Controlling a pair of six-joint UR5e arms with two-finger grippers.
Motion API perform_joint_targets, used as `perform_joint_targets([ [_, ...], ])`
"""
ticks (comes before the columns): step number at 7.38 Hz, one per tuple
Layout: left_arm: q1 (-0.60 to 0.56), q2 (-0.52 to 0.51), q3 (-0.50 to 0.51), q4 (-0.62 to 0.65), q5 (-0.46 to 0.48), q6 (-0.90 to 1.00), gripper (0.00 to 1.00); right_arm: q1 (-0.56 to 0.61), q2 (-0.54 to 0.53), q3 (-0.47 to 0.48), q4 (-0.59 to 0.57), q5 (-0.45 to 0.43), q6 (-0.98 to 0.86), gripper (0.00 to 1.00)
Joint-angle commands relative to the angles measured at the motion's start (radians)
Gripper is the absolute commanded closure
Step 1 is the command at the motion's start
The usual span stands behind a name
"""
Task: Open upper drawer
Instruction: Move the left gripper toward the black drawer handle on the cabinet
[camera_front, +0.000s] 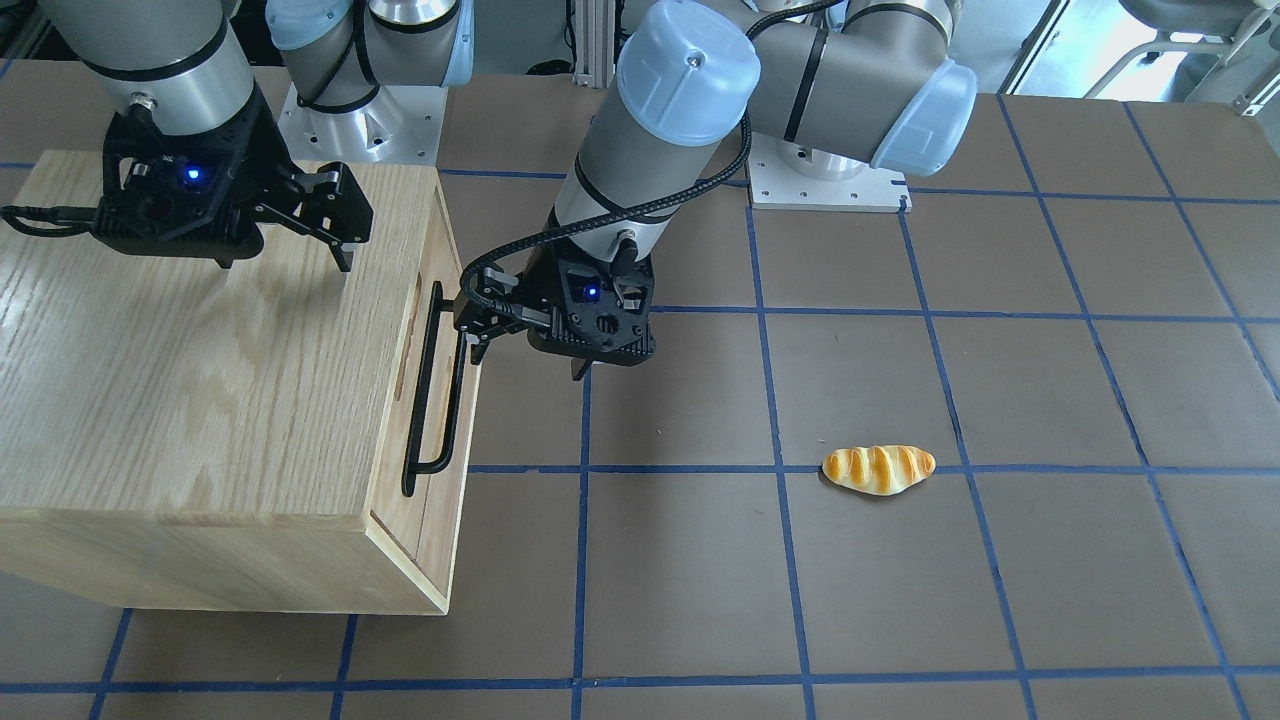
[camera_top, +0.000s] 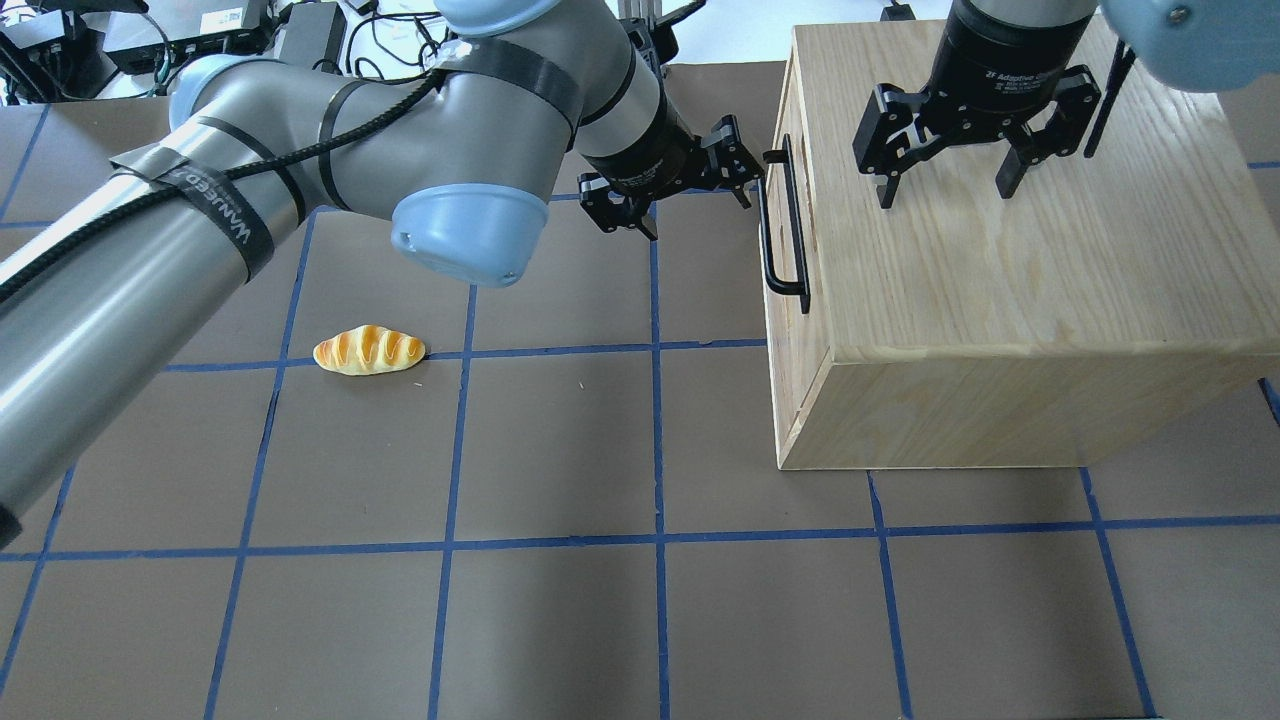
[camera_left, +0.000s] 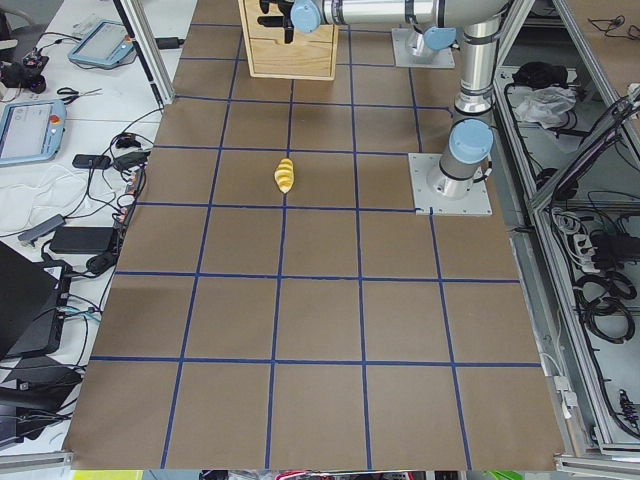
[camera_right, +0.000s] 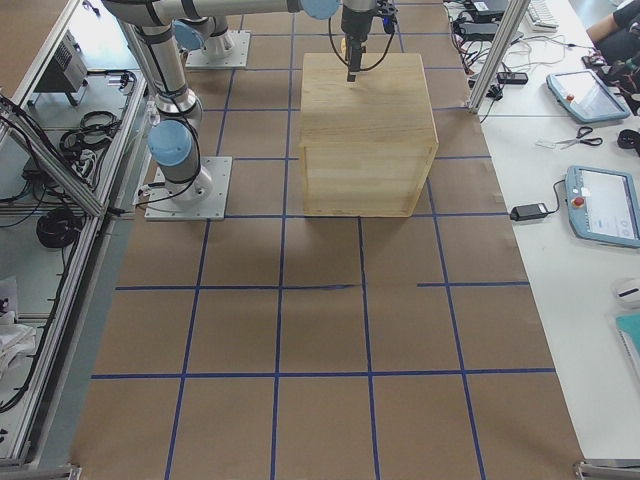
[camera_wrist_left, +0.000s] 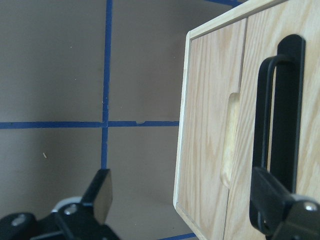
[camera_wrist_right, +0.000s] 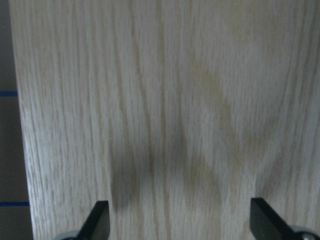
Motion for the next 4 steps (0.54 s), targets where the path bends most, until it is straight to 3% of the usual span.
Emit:
perform_joint_targets([
  [1,-0.03,-0.033,0.001,0.046,-0.003,-0.039,0.0,0.0,0.0,-0.001,0.0,0.0,-0.001,0.0],
  [4,-0.038,-0.048,0.001,0.051,-0.002,-0.04,0.0,0.0,0.0,-0.001,0.0,0.0,0.0,0.0],
])
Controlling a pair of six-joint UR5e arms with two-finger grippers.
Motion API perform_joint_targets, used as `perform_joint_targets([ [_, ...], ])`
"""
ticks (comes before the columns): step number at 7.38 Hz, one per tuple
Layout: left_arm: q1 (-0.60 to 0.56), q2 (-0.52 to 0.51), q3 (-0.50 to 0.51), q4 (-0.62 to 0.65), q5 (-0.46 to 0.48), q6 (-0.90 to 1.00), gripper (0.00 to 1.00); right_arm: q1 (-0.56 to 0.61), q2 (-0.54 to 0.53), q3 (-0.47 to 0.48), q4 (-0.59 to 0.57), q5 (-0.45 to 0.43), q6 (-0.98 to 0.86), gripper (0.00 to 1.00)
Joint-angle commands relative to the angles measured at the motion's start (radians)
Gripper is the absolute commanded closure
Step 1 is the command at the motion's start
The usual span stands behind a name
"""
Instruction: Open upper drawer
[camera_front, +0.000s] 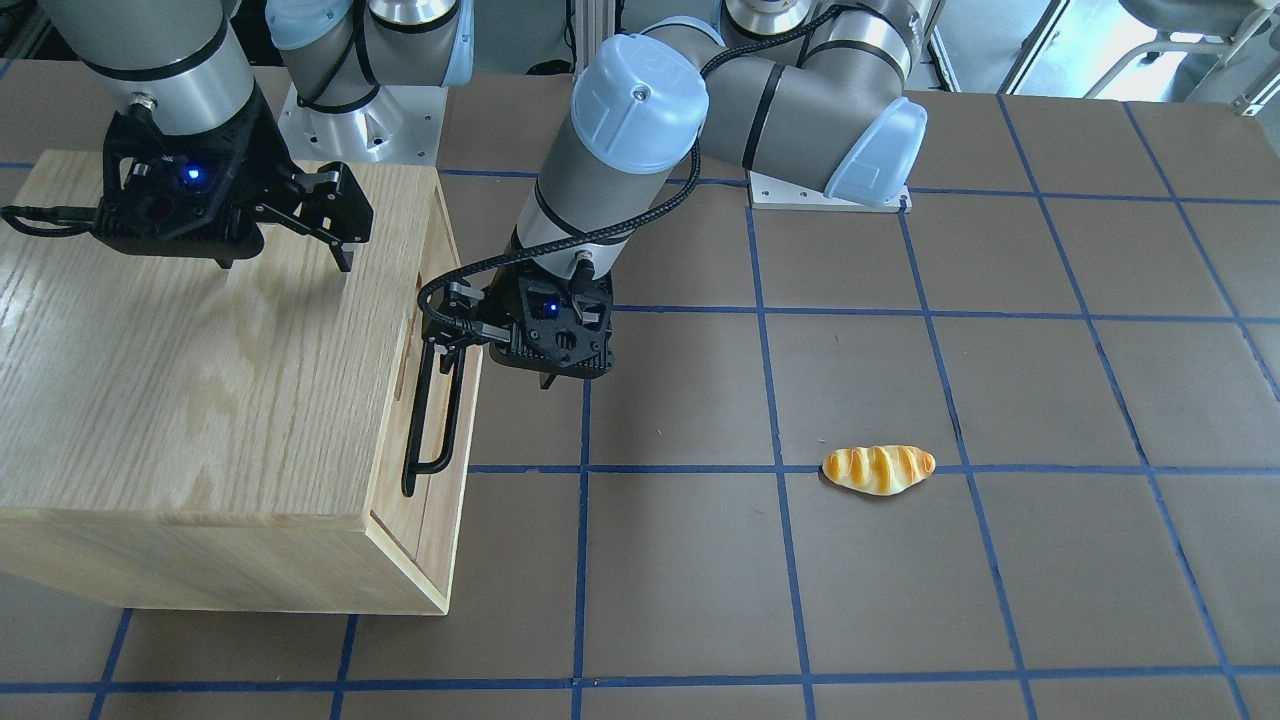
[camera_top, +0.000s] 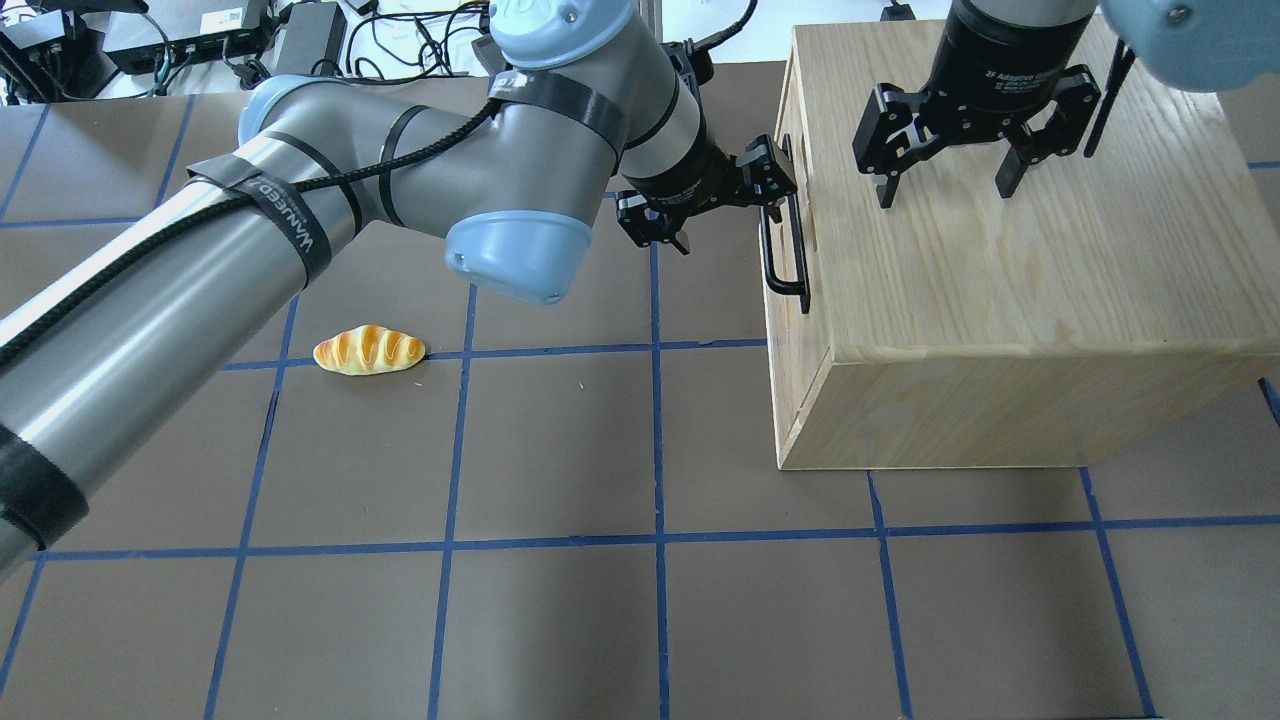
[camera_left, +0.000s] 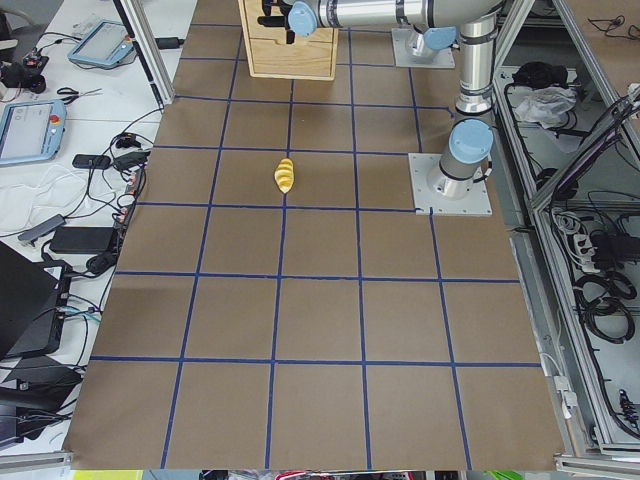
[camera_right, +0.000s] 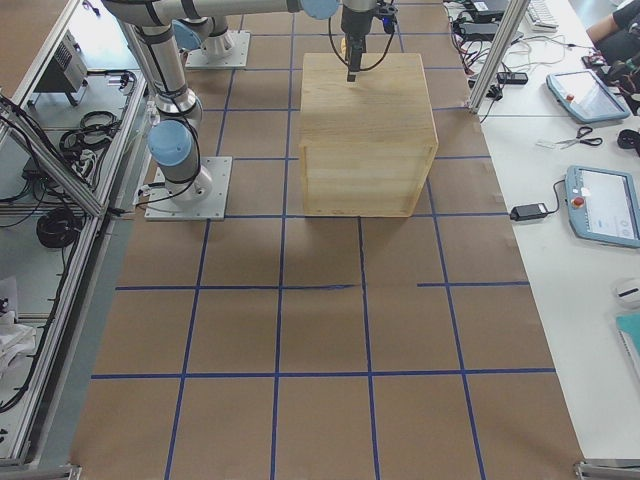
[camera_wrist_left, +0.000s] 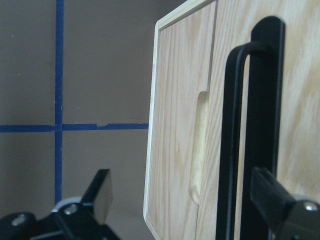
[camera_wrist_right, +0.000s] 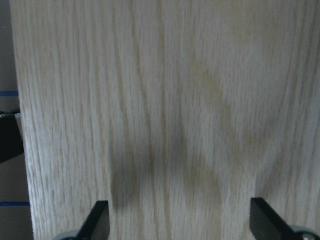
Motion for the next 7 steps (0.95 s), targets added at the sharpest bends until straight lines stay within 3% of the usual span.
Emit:
perform_joint_targets([
  [1,-0.002,-0.01,0.0,0.002,0.0,0.001,0.0,0.0,0.0,0.0,0.0,0.0,0.001,0.0],
  [7,-0.002,-0.023,0.0,0.0,0.002,0.008,0.0,0.0,0.0,0.0,0.0,0.0,0.001,0.0],
])
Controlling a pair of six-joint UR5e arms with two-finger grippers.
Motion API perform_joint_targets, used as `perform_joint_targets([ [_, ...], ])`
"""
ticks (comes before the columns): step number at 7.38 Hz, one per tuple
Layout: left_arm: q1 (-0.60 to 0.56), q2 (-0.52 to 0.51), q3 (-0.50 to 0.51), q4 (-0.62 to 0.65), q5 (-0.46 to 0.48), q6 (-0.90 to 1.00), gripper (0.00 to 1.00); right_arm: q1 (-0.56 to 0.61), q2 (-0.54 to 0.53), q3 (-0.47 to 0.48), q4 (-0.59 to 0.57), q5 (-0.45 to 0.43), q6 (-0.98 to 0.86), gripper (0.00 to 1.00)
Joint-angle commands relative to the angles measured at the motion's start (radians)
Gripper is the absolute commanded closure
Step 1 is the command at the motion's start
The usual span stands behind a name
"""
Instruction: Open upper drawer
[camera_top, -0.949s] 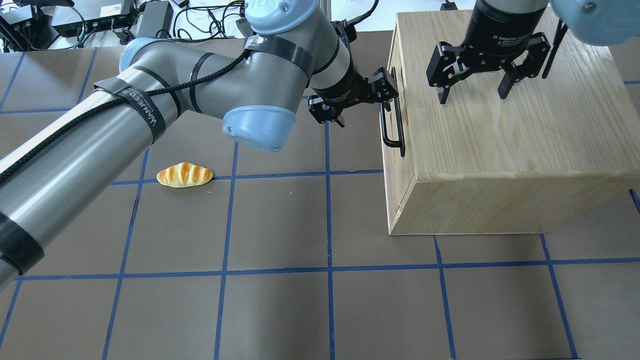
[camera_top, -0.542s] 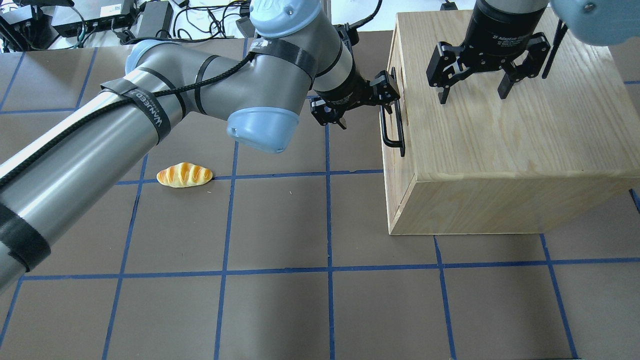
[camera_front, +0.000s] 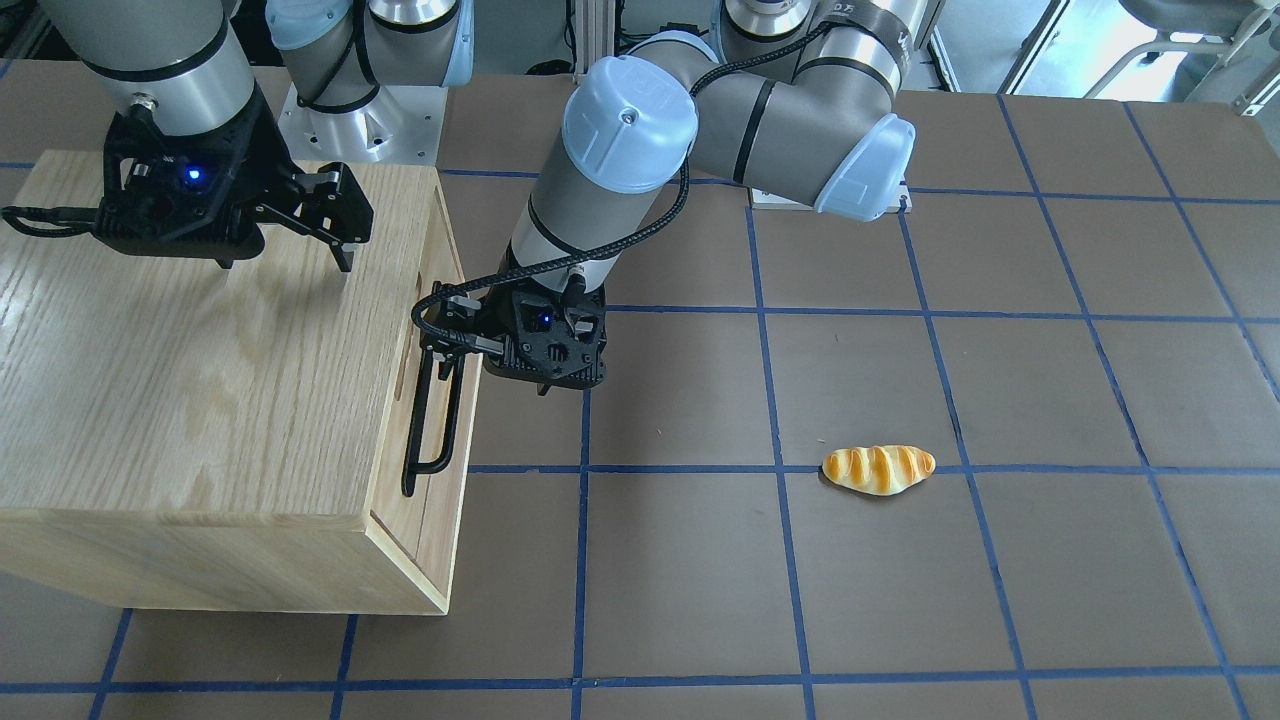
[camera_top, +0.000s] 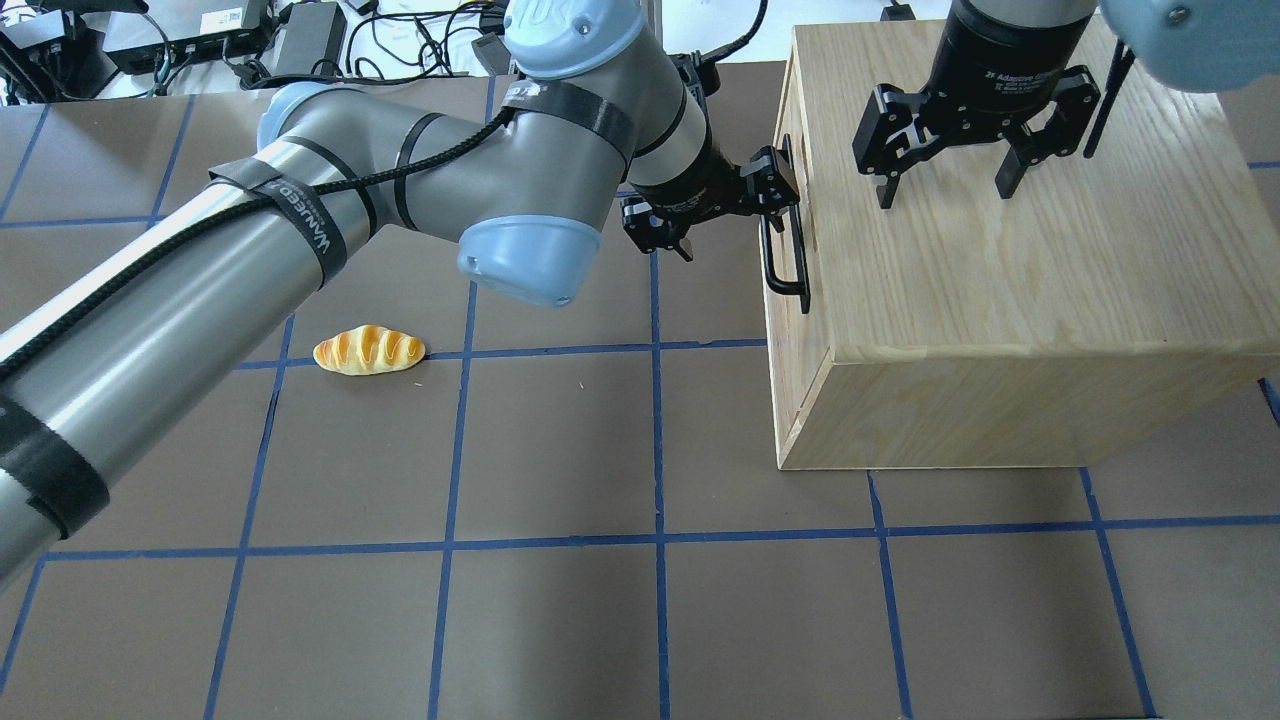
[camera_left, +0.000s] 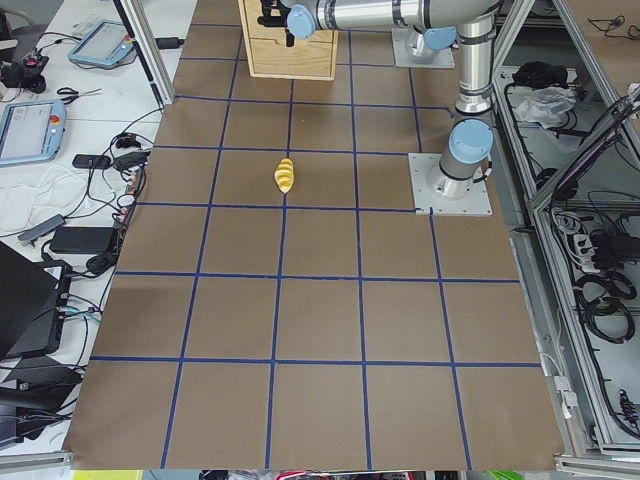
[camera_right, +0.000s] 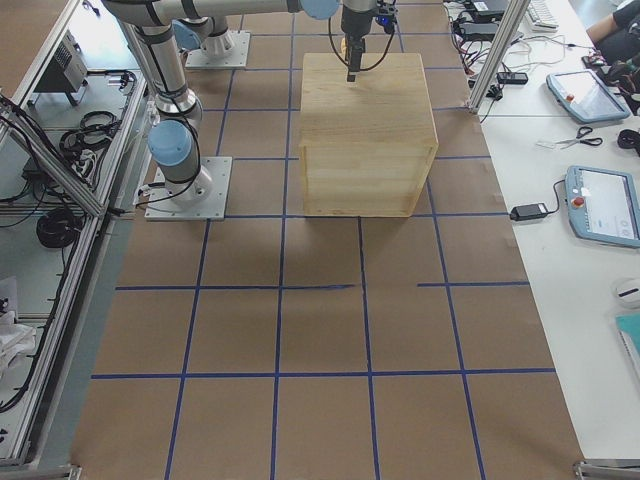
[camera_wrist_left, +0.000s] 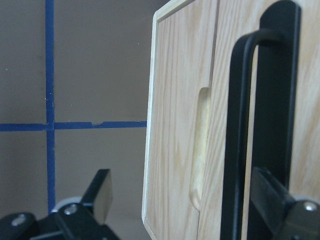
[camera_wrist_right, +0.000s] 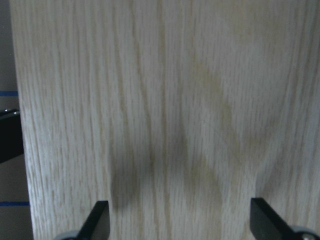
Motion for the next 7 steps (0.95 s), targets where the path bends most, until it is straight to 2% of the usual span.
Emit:
perform_joint_targets([
  [1,0.0,-0.012,0.0,0.0,0.001,-0.007,0.0,0.0,0.0,-0.001,0.0,0.0,0.0,0.0],
  [6,-0.005,-0.023,0.017,-0.003,0.013,0.003,0.0,0.0,0.0,-0.001,0.0,0.0,0.001,0.0],
  [7,-0.005,-0.023,0.017,-0.008,0.04,0.005,0.0,0.0,0.0,0.001,0.0,0.0,0.0,0.0],
])
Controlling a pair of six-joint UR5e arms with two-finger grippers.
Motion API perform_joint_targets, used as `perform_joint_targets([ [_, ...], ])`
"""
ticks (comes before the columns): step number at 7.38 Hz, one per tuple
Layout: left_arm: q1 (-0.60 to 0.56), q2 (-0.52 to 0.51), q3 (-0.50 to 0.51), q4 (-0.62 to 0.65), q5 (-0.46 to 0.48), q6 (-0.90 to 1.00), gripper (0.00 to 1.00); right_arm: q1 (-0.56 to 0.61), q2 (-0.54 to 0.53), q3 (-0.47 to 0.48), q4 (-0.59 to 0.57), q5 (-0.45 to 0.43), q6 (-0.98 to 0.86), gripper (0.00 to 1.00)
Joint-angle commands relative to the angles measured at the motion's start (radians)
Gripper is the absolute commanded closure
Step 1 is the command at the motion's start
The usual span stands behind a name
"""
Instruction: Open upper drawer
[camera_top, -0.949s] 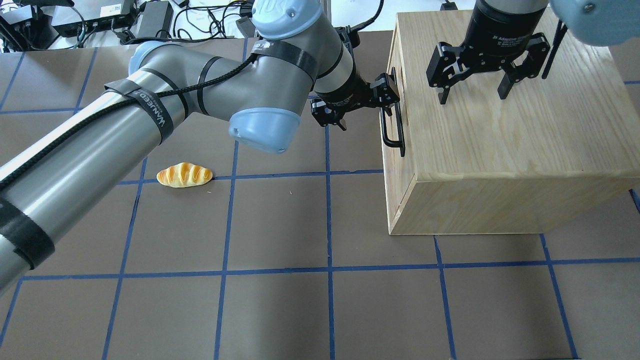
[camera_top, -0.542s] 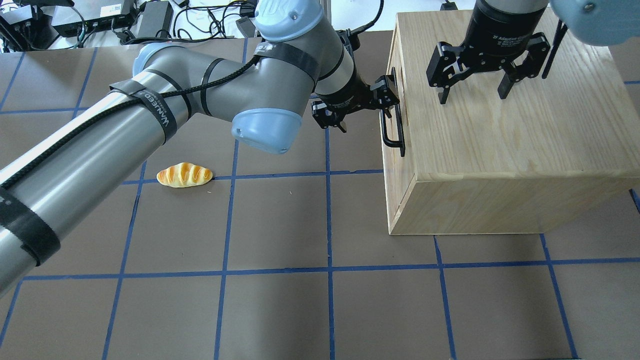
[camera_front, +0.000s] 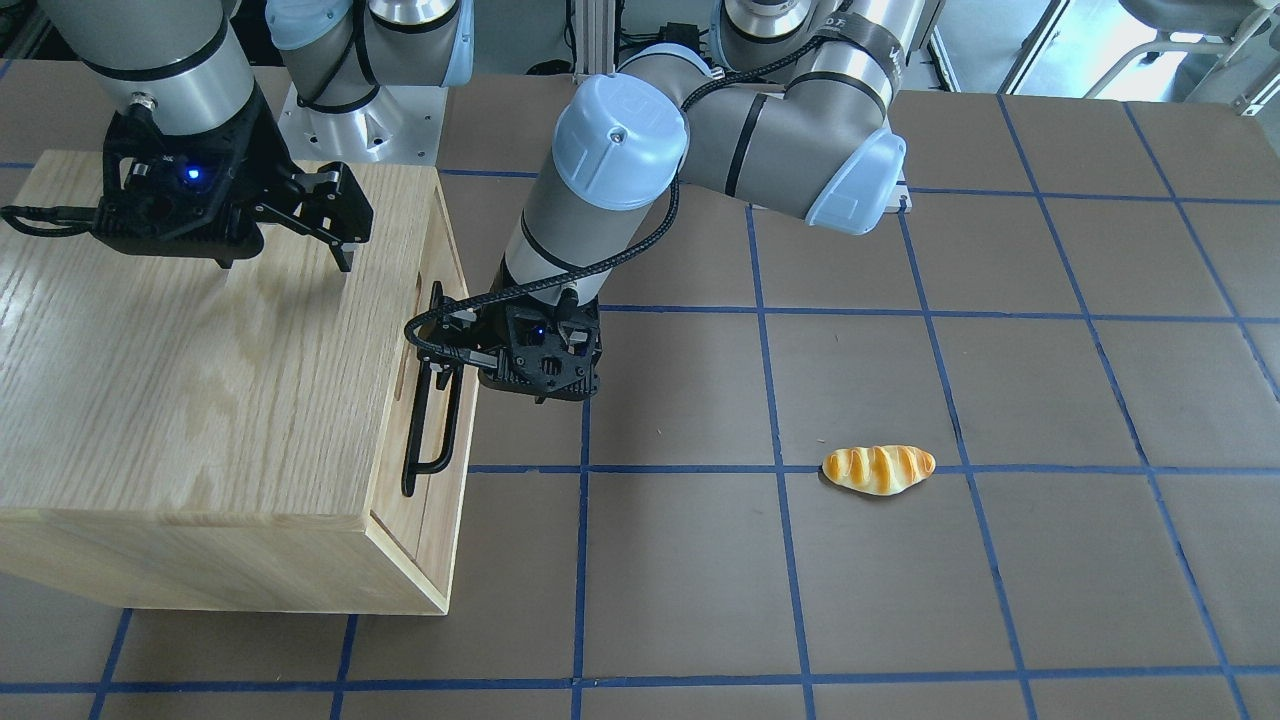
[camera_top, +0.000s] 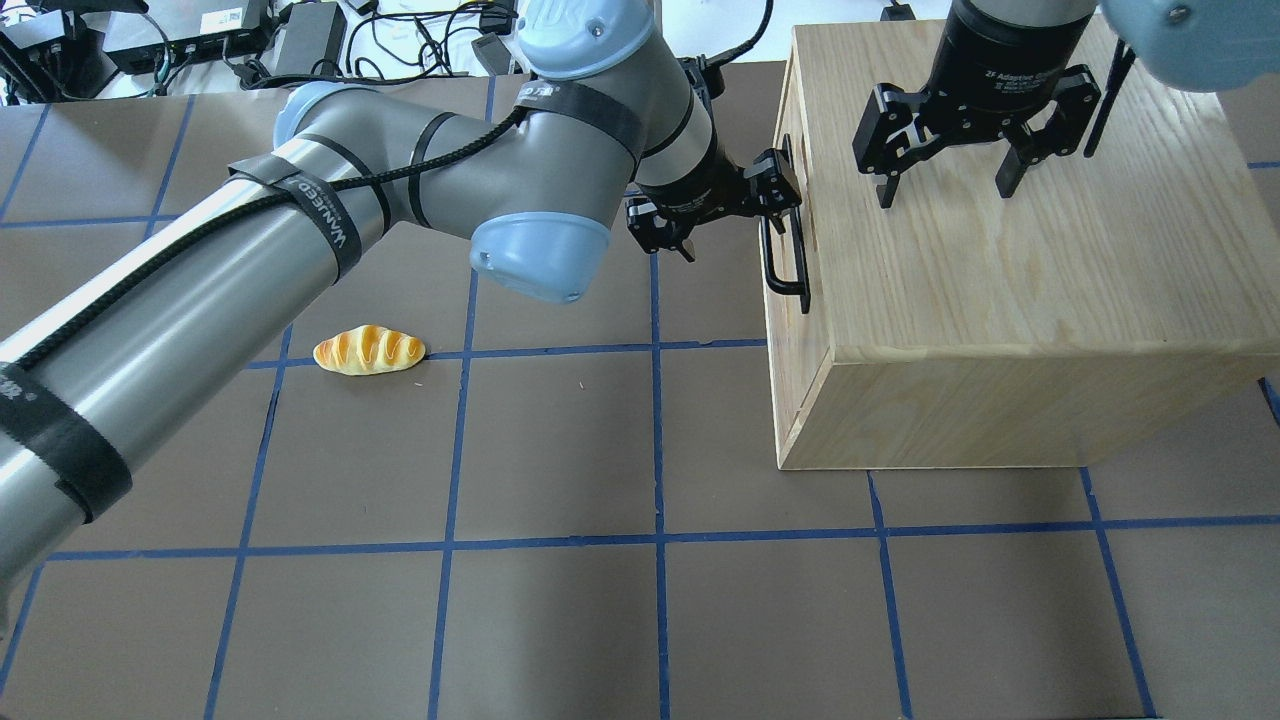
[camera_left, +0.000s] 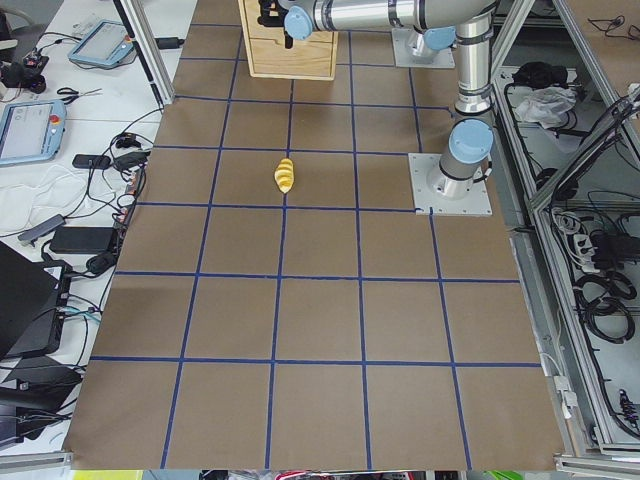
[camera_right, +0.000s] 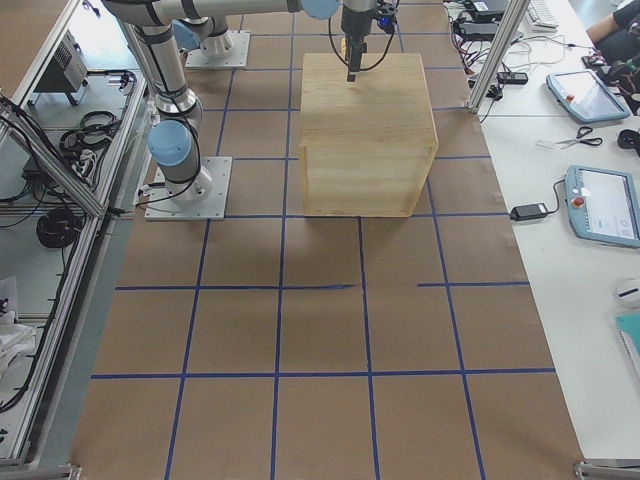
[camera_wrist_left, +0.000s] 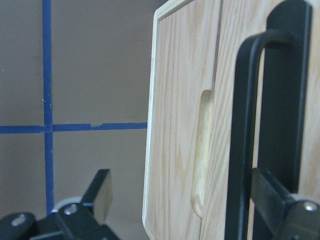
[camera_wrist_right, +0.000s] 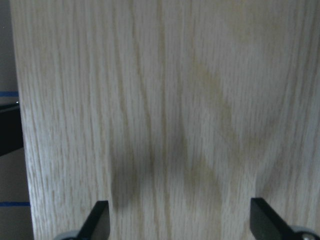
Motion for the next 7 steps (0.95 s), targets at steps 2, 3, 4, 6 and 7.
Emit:
perform_joint_targets([
  [2,0.0,-0.001,-0.001,-0.012,0.032,0.003,0.0,0.0,0.0,0.0,0.0,0.0,0.0,0.0],
  [3,0.001,0.002,0.001,-0.015,0.032,0.003,0.0,0.0,0.0,0.0,0.0,0.0,0.0,0.0],
  [4,0.001,0.001,-0.001,-0.019,0.032,0.003,0.0,0.0,0.0,0.001,0.0,0.0,-0.001,0.0],
  [6,0.003,0.008,0.001,-0.041,0.032,0.003,0.0,0.0,0.0,0.0,0.0,0.0,-0.001,0.0],
  [7,0.005,0.011,0.001,-0.047,0.034,0.007,0.0,0.0,0.0,0.0,0.0,0.0,-0.001,0.0],
])
